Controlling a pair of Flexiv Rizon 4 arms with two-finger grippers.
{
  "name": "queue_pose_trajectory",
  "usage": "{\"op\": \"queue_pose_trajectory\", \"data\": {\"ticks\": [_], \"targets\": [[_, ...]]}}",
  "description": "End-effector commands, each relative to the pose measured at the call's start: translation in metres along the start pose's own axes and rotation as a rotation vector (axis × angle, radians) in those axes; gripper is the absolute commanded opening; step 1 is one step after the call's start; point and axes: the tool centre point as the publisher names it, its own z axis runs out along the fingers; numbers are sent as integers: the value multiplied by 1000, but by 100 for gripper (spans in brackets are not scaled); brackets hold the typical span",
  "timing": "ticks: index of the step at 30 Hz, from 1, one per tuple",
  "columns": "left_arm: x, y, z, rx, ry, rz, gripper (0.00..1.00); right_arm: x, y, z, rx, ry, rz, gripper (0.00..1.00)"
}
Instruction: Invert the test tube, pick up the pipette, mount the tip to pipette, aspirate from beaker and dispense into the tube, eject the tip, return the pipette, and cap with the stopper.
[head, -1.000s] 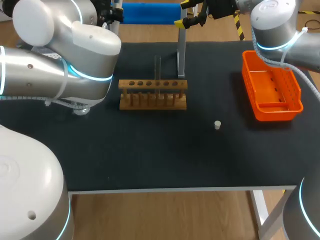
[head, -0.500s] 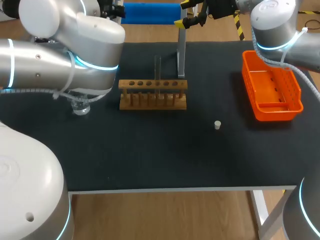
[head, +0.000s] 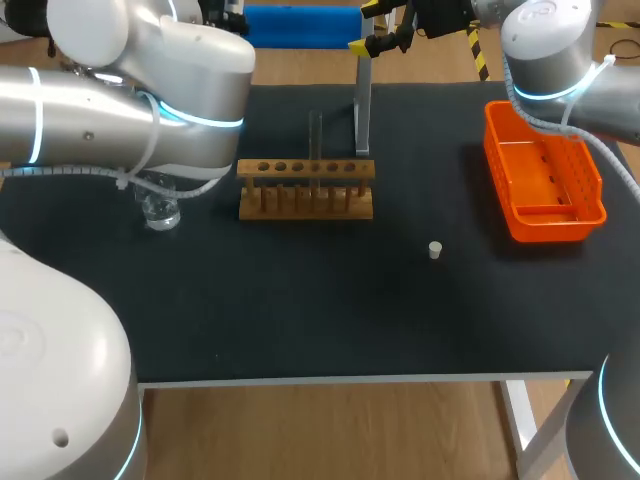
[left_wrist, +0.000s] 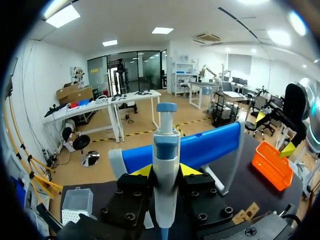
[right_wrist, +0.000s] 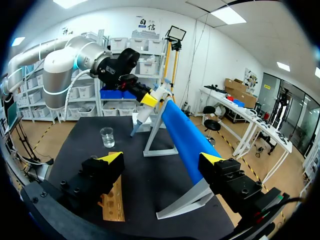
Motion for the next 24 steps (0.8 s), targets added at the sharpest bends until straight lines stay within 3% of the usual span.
{"op": "queue_pose_trajectory", "data": {"ticks": [1,24], "targets": [[-1,-4,7,-23,-7,0,0,-1,1,-1,4,4,1,100],[-11,-1,23,-68,-28,-15,0,-1,1,-1,4,4,1,100]]}}
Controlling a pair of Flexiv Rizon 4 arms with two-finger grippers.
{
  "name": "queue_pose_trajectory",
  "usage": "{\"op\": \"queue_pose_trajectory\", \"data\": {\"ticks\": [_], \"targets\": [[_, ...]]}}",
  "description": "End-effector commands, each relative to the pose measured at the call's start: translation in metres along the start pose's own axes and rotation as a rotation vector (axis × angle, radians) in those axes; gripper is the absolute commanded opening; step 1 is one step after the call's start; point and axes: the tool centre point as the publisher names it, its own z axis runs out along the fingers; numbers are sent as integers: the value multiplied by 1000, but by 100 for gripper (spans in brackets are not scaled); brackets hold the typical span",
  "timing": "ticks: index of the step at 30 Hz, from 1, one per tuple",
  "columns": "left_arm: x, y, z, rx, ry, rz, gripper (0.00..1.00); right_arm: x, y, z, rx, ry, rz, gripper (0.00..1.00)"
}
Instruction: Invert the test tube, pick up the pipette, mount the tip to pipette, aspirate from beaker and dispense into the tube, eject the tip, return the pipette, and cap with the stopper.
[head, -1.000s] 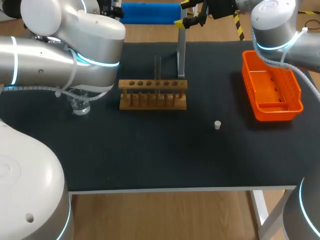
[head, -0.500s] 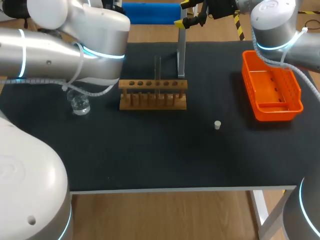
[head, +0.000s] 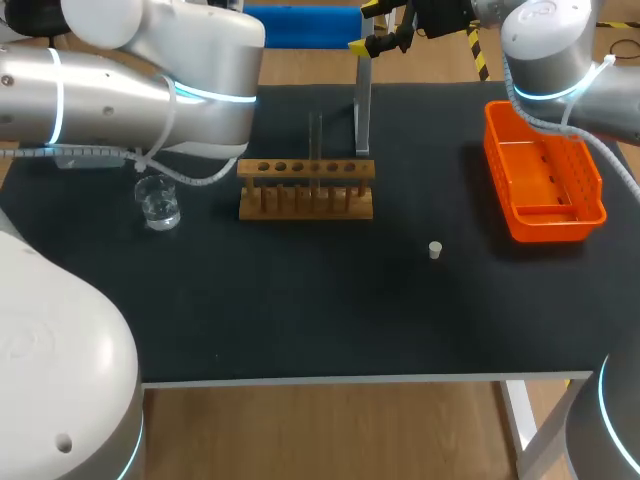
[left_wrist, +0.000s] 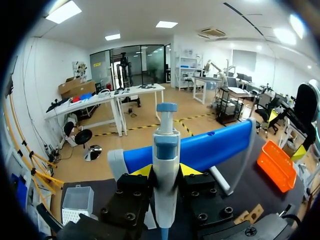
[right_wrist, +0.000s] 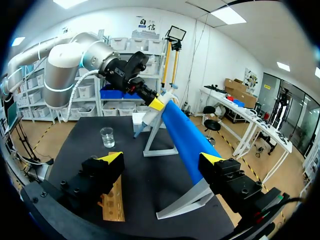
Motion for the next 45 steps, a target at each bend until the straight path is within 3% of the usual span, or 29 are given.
{"op": "queue_pose_trajectory", "data": {"ticks": [1,45], "targets": [[-1,-3,3,-14,0,1,0,-1,1,-1,5,4,1,100],[-1,-1,11,-107,-16,-7,0,-1,1,-1,5,4,1,100]]}}
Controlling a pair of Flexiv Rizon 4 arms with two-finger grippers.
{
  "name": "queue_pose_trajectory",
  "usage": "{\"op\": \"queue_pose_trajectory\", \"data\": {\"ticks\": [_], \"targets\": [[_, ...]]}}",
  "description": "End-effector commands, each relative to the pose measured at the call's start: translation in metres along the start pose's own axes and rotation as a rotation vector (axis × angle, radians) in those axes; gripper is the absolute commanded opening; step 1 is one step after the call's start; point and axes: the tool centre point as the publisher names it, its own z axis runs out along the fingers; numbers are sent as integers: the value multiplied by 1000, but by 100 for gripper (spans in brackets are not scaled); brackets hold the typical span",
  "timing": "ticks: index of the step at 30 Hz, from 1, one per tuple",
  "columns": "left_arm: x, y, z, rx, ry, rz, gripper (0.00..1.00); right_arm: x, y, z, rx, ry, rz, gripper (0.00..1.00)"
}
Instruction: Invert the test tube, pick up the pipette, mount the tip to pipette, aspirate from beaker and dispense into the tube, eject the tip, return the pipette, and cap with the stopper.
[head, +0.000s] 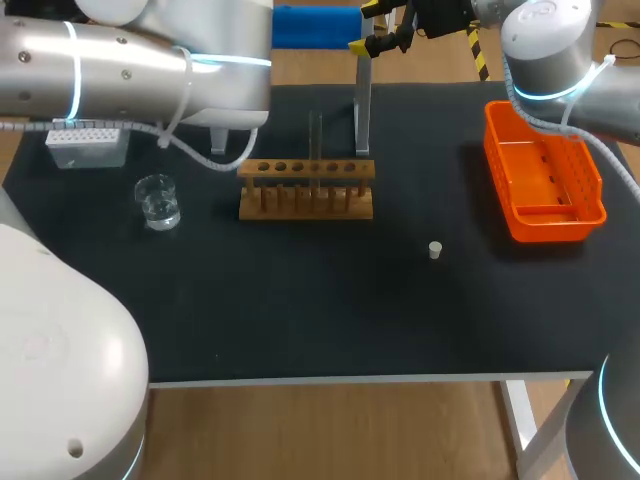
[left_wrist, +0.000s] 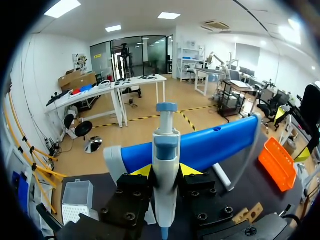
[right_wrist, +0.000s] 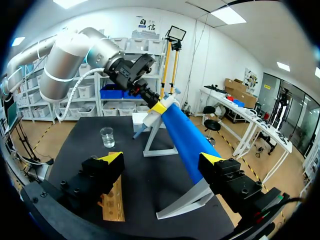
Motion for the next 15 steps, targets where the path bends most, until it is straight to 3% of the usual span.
{"op": "queue_pose_trajectory", "data": {"ticks": [1,15], "targets": [[1,-7,2,-23,-8,5,0,-1,1,-1,5,4,1,100],[6,-6,5,-140,-80,20,0,-1,1,-1,5,4,1,100]]}}
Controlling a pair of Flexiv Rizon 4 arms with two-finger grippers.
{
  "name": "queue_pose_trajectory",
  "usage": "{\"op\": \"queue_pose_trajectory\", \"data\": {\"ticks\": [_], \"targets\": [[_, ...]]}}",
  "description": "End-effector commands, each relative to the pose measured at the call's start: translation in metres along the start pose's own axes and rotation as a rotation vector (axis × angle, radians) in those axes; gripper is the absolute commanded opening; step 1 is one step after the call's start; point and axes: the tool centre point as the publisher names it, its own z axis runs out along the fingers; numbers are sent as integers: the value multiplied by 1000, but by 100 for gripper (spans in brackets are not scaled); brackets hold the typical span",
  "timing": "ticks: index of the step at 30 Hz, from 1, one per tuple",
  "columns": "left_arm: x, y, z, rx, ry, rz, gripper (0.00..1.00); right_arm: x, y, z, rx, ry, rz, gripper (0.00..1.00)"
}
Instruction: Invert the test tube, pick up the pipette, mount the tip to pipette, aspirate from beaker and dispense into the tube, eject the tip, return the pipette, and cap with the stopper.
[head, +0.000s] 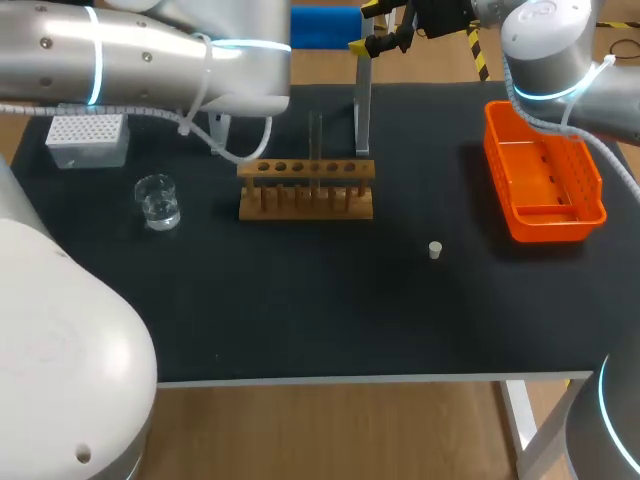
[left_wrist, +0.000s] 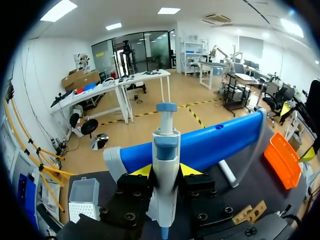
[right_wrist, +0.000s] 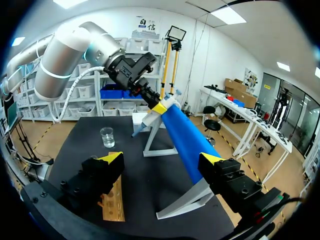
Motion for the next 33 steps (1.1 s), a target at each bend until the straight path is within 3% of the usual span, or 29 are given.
{"op": "queue_pose_trajectory", "data": {"ticks": [1,13,14,15,16,33], "targets": [[5,-7,4,-89,-22,-1,0,-1,1,-1,5,4,1,100],[6,-2,6,-119,-34,-24,0,-1,1,-1,5,4,1,100],[6,-1,6,-119,-33,-27,18,-1,1,-1,5,4,1,100],[6,-1,5,-120,-35,-34,45,-1,1,-1,5,4,1,100],[6,0,5,-121,-37,-36,100,-1,1,-1,5,4,1,100],[13,-6,-15,-100,-40,-50,100,-1,1,-1,5,4,1,100]]}}
